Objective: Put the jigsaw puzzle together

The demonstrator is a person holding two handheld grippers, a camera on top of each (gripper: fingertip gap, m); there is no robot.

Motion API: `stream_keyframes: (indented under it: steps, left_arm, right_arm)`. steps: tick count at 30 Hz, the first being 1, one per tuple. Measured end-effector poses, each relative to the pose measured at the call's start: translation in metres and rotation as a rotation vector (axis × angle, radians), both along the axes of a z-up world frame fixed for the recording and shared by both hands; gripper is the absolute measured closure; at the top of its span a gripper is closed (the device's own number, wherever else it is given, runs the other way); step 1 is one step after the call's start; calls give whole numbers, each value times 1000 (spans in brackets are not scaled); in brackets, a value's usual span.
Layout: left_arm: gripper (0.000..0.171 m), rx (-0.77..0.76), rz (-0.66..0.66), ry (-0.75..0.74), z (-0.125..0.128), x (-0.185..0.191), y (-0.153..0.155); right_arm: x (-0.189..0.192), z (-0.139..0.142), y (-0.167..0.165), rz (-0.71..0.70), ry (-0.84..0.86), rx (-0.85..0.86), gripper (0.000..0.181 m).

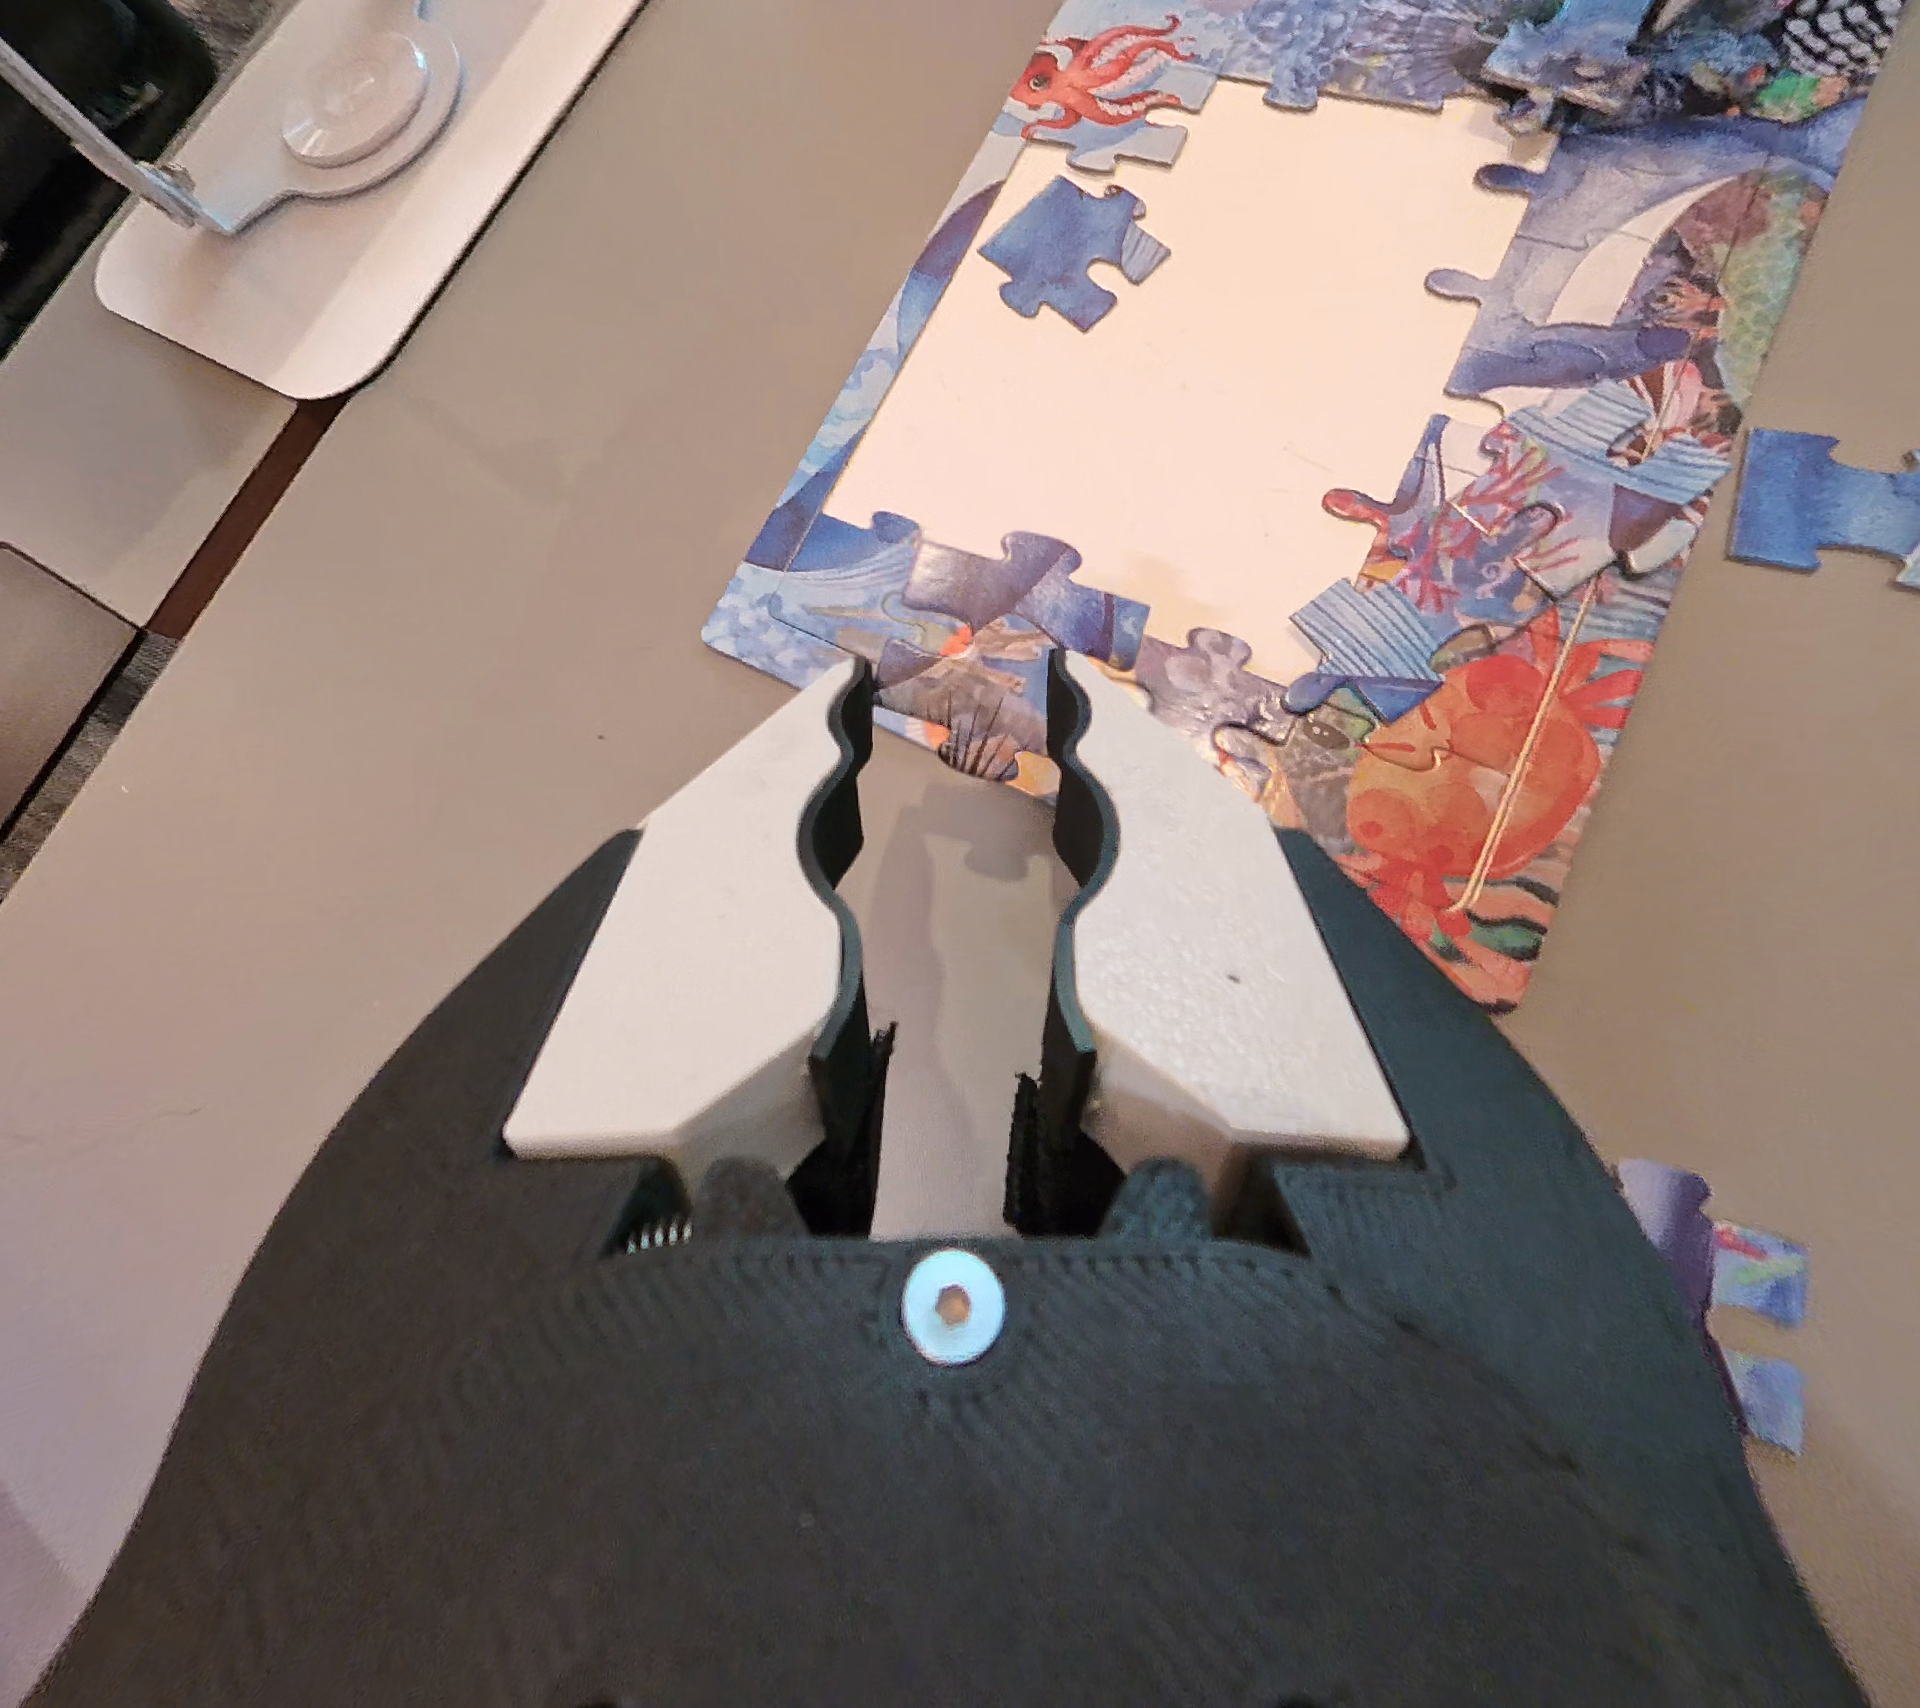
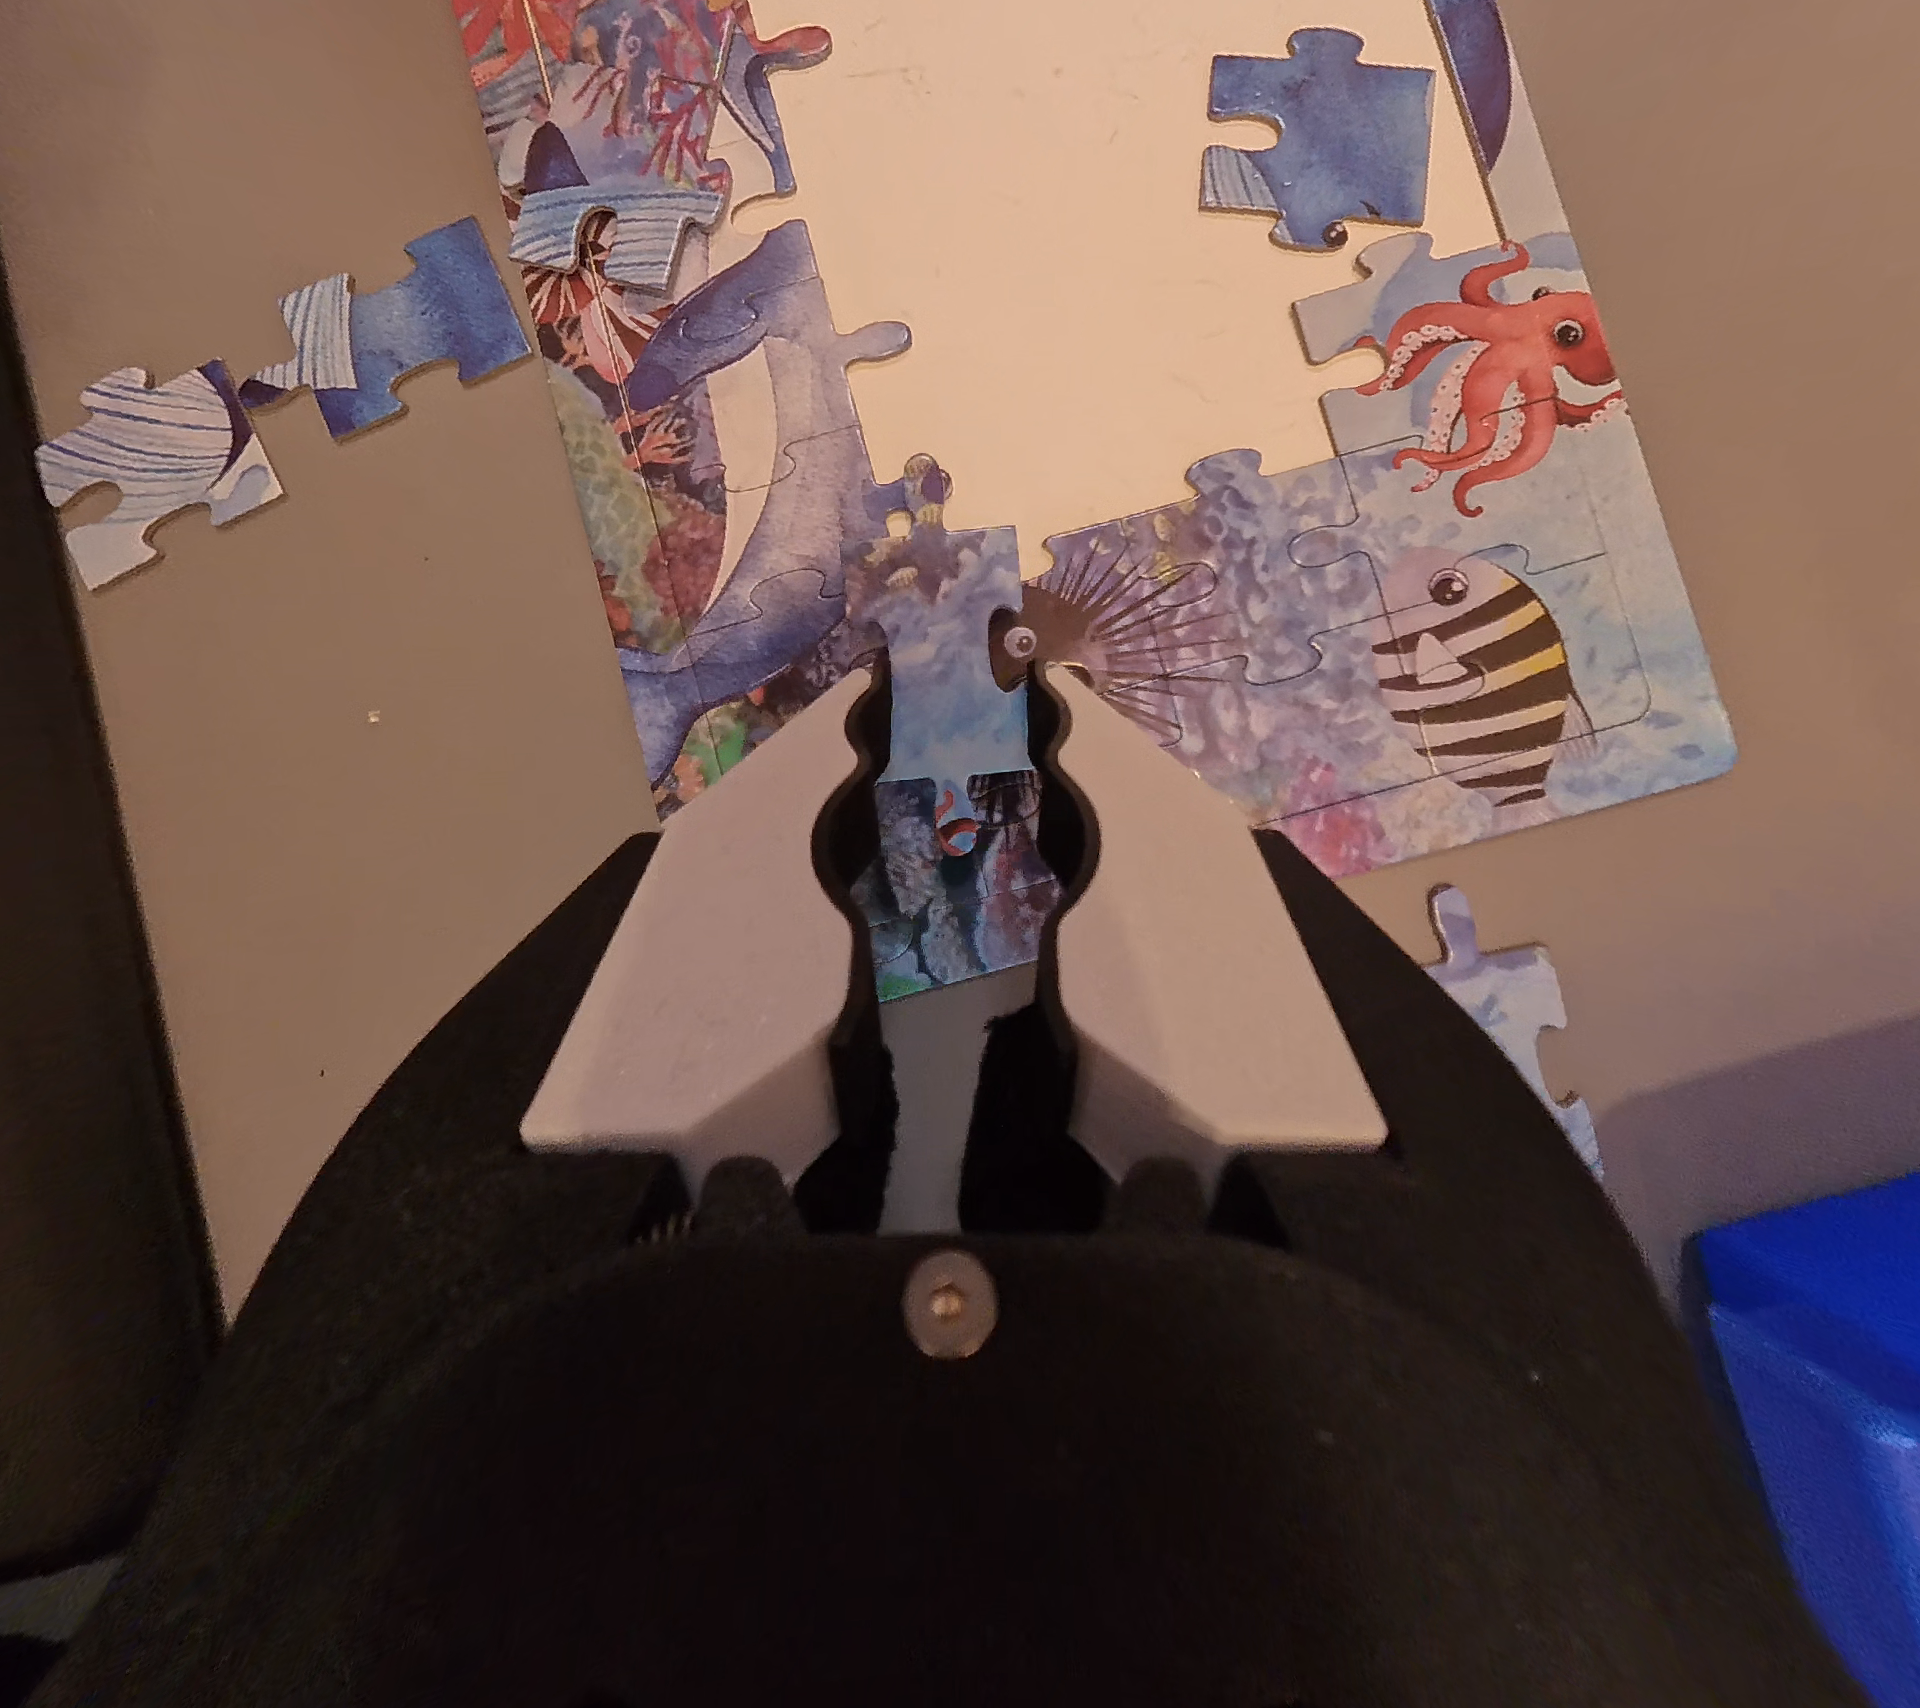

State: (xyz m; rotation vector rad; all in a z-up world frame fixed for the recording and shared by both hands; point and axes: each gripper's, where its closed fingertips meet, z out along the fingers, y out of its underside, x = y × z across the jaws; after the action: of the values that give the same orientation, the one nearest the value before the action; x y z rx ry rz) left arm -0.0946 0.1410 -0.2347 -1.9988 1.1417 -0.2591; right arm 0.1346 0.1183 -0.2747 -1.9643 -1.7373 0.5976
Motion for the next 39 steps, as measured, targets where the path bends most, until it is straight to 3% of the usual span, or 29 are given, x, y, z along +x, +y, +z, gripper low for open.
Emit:
stream_keyframes:
  steps: [9,12,15,22,30,39]
  left_arm:
    - [139,-137,-85,77,-32,3,-21]
    - [128,-173,-77,112,-43,-3,-24]
    - [115,-168,-62,94,-37,-9,-24]
    - [115,-179,59,120,-11,-72,-33]
    - [108,-385,106,209,-36,-120,-84]
    - [106,-376,128,287,-54,-124,-76]
  right_arm:
    - [0,-3,-2,12,-3,-8,157]
    - [-1,-3,-3,16,-4,-12,157]
    - [-1,-3,-4,18,1,-14,157]
    - [-1,-1,-3,16,13,-16,157]
    - [-2,-3,-4,20,11,-25,157]
    - [-1,-4,-4,20,12,-29,157]
